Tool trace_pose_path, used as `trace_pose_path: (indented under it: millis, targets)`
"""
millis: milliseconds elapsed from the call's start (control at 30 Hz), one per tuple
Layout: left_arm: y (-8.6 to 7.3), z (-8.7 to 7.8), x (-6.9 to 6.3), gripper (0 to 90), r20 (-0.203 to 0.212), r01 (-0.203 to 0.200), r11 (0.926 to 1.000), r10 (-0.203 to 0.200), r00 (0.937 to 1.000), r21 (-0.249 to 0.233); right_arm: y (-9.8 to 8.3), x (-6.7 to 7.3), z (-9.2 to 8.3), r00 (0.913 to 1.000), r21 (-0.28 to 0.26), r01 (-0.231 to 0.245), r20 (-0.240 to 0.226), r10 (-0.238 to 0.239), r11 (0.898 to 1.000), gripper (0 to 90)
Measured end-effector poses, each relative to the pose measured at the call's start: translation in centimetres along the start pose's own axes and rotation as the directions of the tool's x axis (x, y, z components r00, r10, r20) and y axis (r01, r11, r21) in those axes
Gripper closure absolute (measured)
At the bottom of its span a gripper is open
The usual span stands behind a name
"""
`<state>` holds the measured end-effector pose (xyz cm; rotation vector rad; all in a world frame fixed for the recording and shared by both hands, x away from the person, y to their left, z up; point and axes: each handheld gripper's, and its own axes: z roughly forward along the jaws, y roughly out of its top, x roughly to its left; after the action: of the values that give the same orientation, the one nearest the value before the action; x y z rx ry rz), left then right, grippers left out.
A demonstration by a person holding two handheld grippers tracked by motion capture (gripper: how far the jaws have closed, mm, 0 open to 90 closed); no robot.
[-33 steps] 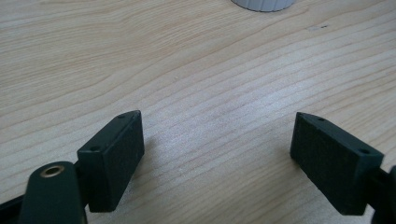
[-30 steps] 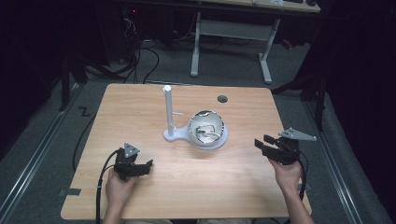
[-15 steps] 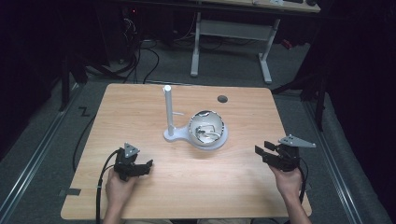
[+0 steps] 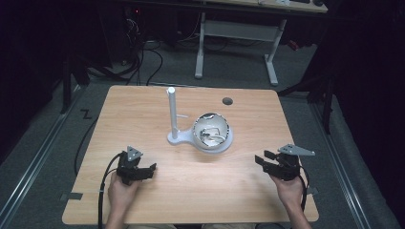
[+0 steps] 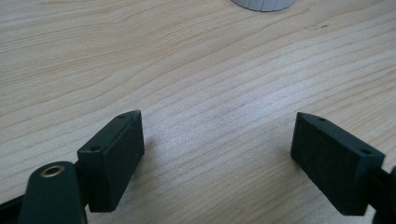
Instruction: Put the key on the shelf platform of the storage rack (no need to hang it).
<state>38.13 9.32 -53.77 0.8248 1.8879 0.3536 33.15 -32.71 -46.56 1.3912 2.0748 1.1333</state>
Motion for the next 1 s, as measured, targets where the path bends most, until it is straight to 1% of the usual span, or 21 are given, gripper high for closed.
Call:
trace_pose_path:
  millis: [200, 467, 500, 533, 767, 1000]
  targets:
    - [0.0, 0.0, 0.0, 17.6, 0.0, 0.001, 1.0, -0.001, 1.0, 0.0, -0.4, 0.6, 0.7, 0.9999, 0.021, 0.007, -0.013, -0.006, 1.0, 50.0]
    - [0.0, 0.0, 0.0, 17.6, 0.0, 0.001, 1.0, -0.001, 1.0, 0.0, -0.9, 1.2, 1.5, 0.9993, 0.026, 0.011, -0.035, -0.01, 1.0, 50.0]
    - [0.0, 0.0, 0.0, 17.6, -0.001, 0.002, 1.0, -0.002, 1.0, 0.0, -1.0, 1.2, 1.6, 0.9992, 0.027, 0.005, -0.039, -0.004, 1.0, 50.0]
    - [0.0, 0.0, 0.0, 17.6, 0.0, 0.001, 1.0, -0.001, 1.0, 0.0, -1.0, 1.3, 1.7, 0.9991, 0.028, 0.011, -0.04, -0.01, 1.0, 50.0]
    - [0.0, 0.0, 0.0, 17.6, -0.001, 0.002, 1.0, -0.002, 1.0, 0.0, -1.5, 1.8, 2.4, 0.9983, 0.043, 0.006, -0.058, -0.004, 0.999, 50.0]
    - [0.0, 0.0, 0.0, 17.6, 0.0, 0.0, 1.0, 0.0, 1.0, 0.0, -1.8, 2.6, 3.3, 0.9967, 0.051, 0.019, -0.08, -0.015, 0.999, 50.0]
